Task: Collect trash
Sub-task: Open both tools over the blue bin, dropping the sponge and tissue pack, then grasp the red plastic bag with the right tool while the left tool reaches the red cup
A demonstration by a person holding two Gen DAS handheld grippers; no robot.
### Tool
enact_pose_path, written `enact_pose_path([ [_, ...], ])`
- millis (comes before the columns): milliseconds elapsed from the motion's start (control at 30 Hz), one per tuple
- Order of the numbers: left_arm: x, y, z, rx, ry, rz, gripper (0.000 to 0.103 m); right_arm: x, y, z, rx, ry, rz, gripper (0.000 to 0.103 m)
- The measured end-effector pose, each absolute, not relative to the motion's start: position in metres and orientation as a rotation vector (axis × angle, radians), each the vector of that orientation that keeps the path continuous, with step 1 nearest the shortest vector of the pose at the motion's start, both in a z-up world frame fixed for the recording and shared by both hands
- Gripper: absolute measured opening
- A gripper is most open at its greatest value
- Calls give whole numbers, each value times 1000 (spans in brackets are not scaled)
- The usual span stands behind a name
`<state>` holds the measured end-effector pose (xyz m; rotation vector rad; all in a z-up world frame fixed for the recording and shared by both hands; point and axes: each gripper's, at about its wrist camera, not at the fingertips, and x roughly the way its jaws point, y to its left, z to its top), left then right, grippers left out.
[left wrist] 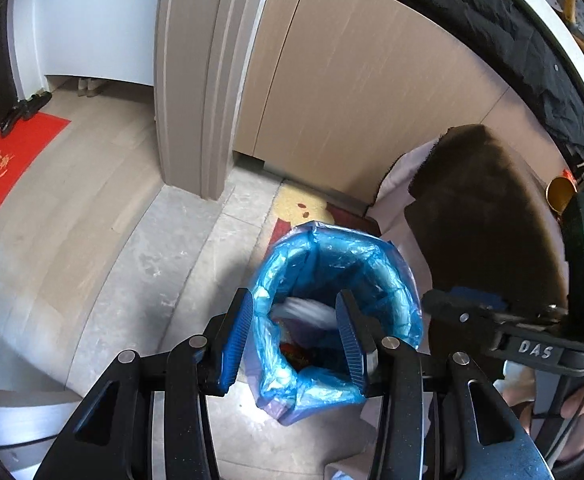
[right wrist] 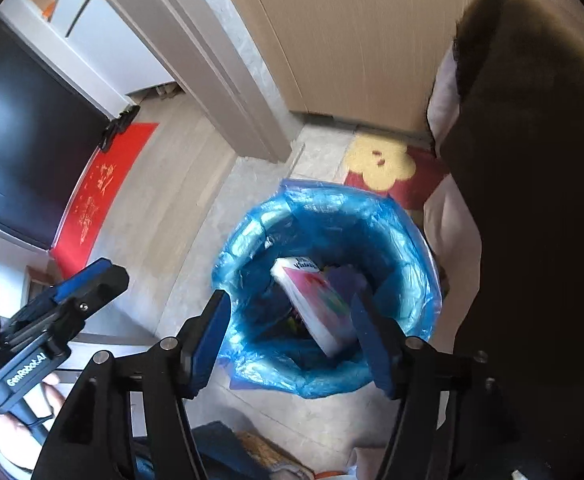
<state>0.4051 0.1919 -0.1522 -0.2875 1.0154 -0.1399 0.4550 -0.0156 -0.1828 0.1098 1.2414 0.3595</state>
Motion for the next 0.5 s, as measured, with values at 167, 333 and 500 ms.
enact_pose_path([
  [167,397,180,-140,-269,1006,-155,45,440,-28,-143,77,1152,379,60],
  [333,396,138,-111,-238,956,-208,45,415,-74,-82,9,987,337,60],
  [500,397,62,-70,-173,885,-329,45,381,-149,-20,-103,792,245,63],
])
